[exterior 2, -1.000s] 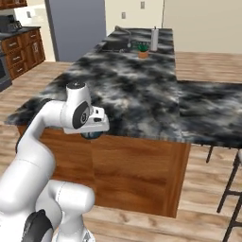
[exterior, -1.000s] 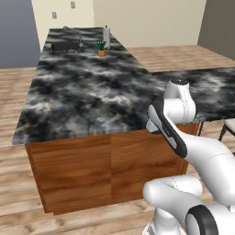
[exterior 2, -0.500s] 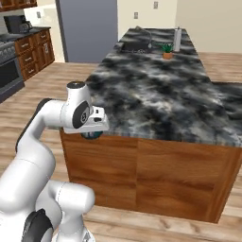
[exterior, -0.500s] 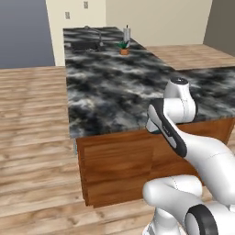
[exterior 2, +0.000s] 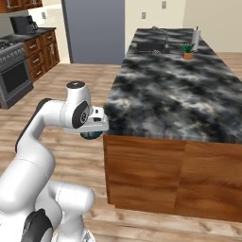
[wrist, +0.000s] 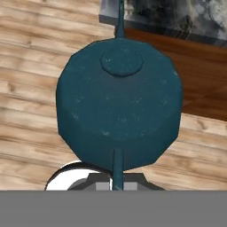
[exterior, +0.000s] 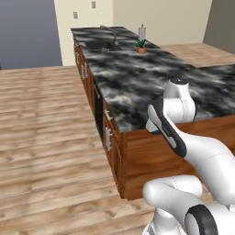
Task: Pick the teapot and strainer and place them in the sink. Then turn on the water.
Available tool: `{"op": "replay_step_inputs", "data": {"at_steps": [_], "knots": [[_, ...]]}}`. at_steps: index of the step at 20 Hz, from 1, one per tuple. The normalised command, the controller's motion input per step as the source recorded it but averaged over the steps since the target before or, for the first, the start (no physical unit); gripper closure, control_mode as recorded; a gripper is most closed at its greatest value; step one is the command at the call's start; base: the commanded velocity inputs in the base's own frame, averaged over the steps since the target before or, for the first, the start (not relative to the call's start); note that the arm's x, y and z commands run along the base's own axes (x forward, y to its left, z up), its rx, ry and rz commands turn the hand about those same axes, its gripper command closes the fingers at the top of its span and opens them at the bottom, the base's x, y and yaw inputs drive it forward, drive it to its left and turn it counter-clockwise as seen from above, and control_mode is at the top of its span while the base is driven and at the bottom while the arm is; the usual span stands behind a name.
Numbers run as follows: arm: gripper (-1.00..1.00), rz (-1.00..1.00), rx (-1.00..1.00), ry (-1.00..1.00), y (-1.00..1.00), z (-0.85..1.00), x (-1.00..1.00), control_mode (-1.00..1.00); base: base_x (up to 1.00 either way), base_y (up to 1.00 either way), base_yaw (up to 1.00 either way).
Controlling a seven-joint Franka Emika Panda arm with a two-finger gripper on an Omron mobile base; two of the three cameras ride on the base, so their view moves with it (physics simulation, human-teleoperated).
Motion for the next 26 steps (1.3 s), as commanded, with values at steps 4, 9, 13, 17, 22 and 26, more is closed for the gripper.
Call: {"op": "replay_step_inputs", "data": {"at_steps": [4,9,13,17,22,26], "knots": [[1.0,0.0,0.0,0.0,0.0,0.0,0.0,1.0,0.04,1.0,-0.14],[1.0,0.0,0.0,0.0,0.0,0.0,0.0,1.0,0.33,1.0,-0.18],[1.0,0.0,0.0,0.0,0.0,0.0,0.0,1.0,0.63,1.0,-0.23],[1.0,0.0,0.0,0.0,0.0,0.0,0.0,1.0,0.67,0.99,-0.25],[1.0,0.0,0.0,0.0,0.0,0.0,0.0,1.0,0.58,0.91,-0.25],[1.0,0.0,0.0,0.0,0.0,0.0,0.0,1.0,0.53,0.92,-0.27]]}}
